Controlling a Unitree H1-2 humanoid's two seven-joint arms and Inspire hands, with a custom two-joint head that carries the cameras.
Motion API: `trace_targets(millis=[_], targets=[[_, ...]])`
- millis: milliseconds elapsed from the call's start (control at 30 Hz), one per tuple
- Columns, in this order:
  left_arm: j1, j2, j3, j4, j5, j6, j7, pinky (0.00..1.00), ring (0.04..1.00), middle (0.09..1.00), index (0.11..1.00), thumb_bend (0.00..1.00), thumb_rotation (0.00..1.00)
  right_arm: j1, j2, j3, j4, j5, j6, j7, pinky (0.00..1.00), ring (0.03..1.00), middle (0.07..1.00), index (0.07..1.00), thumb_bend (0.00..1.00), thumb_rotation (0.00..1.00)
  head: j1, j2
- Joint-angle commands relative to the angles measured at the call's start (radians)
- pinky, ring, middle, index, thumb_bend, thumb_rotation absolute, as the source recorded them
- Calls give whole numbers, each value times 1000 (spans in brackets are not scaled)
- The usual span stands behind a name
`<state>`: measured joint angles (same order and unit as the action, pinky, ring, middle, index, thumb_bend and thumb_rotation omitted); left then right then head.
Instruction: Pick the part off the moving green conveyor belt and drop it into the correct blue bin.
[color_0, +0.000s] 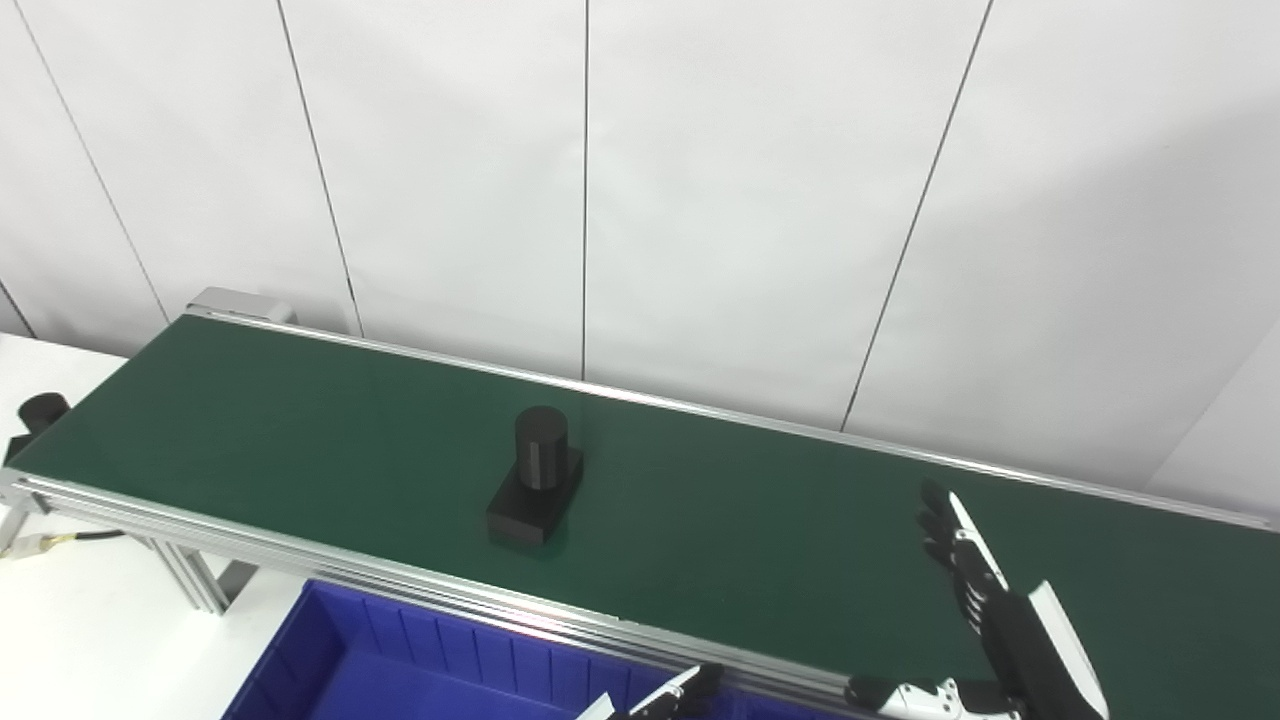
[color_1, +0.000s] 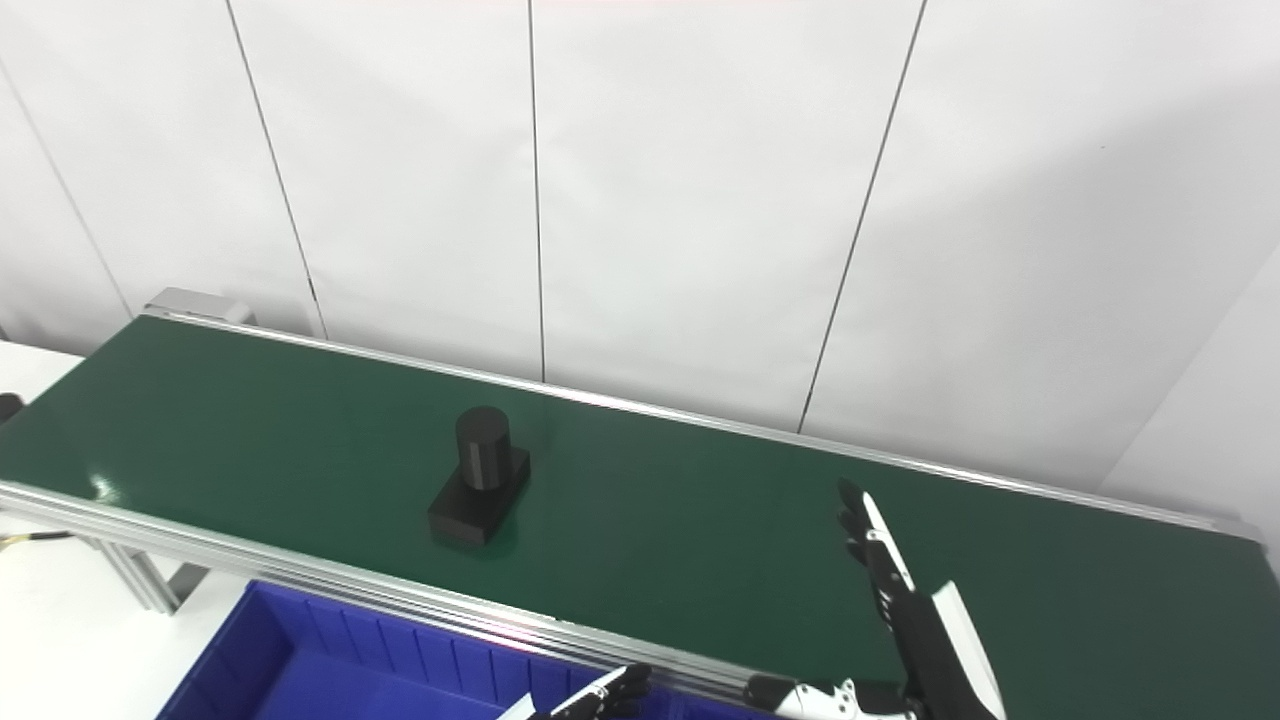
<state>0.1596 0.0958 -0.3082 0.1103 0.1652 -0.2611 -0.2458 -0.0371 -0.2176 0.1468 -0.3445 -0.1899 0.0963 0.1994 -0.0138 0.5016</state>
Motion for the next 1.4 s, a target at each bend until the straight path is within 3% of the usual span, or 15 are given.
trace_targets(millis=[0,300,567,767,1100,1233,1367], targets=[[-15,0,1,-31,-4,-24,6,843,931,963,968,982,256,-56,8,8,-5,-30,39,4,956,985,1000,1000,889,364,-11,11],[-8,5,-2,-39,-7,-26,0,853,937,965,973,964,278,-173,99,26,103,-90,116,-41,926,966,974,1000,884,365,-26,9],[-4,8,-2,-50,-15,-15,-6,859,946,971,977,969,258,-269,132,52,217,-167,124,-55,862,952,966,1000,911,422,-51,17],[2,13,-4,-64,3,-11,1,850,945,972,981,975,283,-338,151,77,289,-228,184,-64,800,924,961,1000,951,440,-72,23],[49,13,0,-96,5,-33,17,900,961,992,977,967,275,-435,188,126,479,-264,168,-96,719,865,946,1000,954,439,-80,37],[79,12,-3,-124,14,-18,22,943,993,1000,987,964,289,-456,206,156,521,-286,178,-101,658,821,941,1000,948,422,-83,36],[107,9,-5,-157,28,5,21,935,994,1000,989,963,293,-471,223,172,562,-299,178,-114,662,824,942,1000,957,428,-86,38]])
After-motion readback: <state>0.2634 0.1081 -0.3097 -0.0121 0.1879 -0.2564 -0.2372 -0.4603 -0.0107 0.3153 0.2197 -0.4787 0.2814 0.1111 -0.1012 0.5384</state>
